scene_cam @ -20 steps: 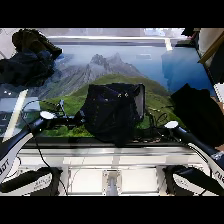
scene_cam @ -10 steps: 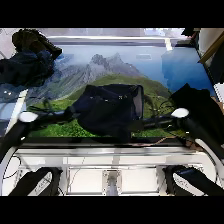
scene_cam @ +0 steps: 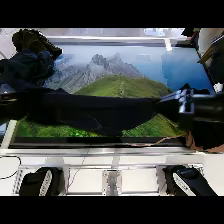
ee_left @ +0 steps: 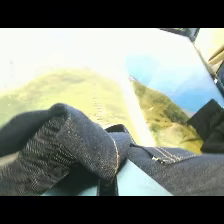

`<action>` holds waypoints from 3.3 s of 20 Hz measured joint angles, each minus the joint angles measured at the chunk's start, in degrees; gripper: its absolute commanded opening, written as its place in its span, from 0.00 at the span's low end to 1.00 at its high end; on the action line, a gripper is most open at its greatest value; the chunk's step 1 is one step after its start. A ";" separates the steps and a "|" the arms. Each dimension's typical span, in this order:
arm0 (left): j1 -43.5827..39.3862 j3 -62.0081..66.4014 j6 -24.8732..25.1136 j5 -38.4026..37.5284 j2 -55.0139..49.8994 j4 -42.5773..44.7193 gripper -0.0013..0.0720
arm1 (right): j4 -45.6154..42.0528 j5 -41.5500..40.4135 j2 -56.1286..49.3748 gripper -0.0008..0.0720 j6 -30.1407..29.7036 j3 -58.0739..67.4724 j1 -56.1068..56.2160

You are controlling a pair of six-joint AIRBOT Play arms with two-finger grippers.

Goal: Fold the clothes and pants, and hang the long-sleeved shirts on hangers.

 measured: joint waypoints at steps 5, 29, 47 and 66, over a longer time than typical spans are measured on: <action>-2.10 11.19 -1.92 -11.10 -13.66 0.33 0.08 | -5.07 -2.14 -10.75 0.02 -0.15 11.74 -0.04; -2.12 16.63 0.33 30.14 -56.46 14.64 0.95 | -7.87 -30.16 -63.04 0.57 -3.02 31.67 -4.28; 0.79 -8.37 7.13 28.39 -59.10 4.44 0.95 | 17.49 -20.90 -33.14 0.61 -11.34 -24.02 -11.28; -0.37 -8.61 4.26 39.28 -61.79 -2.27 0.09 | 25.62 -49.24 -41.86 0.03 -10.99 -32.63 29.86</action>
